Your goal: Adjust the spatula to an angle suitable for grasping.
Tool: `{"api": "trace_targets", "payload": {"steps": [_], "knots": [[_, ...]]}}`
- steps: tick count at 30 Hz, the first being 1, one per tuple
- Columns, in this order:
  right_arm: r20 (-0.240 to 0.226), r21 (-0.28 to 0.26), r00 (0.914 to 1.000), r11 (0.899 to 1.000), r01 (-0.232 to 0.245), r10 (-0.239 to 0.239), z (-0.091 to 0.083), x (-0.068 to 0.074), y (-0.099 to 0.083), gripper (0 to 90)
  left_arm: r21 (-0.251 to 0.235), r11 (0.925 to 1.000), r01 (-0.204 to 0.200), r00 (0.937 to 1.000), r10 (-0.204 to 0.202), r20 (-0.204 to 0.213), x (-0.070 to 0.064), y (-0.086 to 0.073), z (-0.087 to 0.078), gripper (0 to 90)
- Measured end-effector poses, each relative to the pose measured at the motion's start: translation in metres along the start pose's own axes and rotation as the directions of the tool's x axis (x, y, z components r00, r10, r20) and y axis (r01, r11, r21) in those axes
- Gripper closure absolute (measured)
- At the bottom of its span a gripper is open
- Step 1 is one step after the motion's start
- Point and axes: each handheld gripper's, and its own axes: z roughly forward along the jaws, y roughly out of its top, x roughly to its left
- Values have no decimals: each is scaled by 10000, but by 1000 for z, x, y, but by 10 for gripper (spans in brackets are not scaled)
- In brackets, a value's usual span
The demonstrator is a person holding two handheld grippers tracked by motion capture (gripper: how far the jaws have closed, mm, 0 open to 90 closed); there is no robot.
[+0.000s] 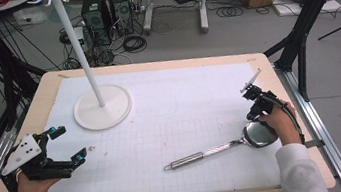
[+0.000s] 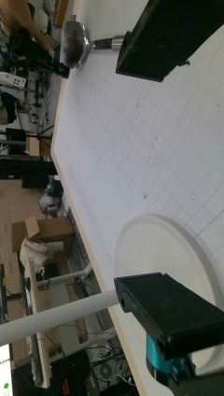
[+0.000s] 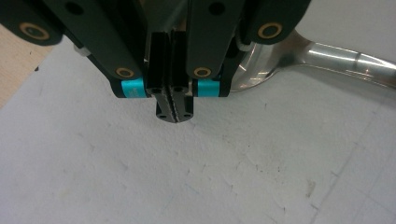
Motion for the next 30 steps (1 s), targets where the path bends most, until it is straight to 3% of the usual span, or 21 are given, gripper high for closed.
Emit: {"api": "trace_targets", "payload": {"steps": [30], "knots": [[-159,8,9998,9999,142,-142,-3,11,-25,900,24,10000,-40,10000,40,0,0,0,-1,17]]}}
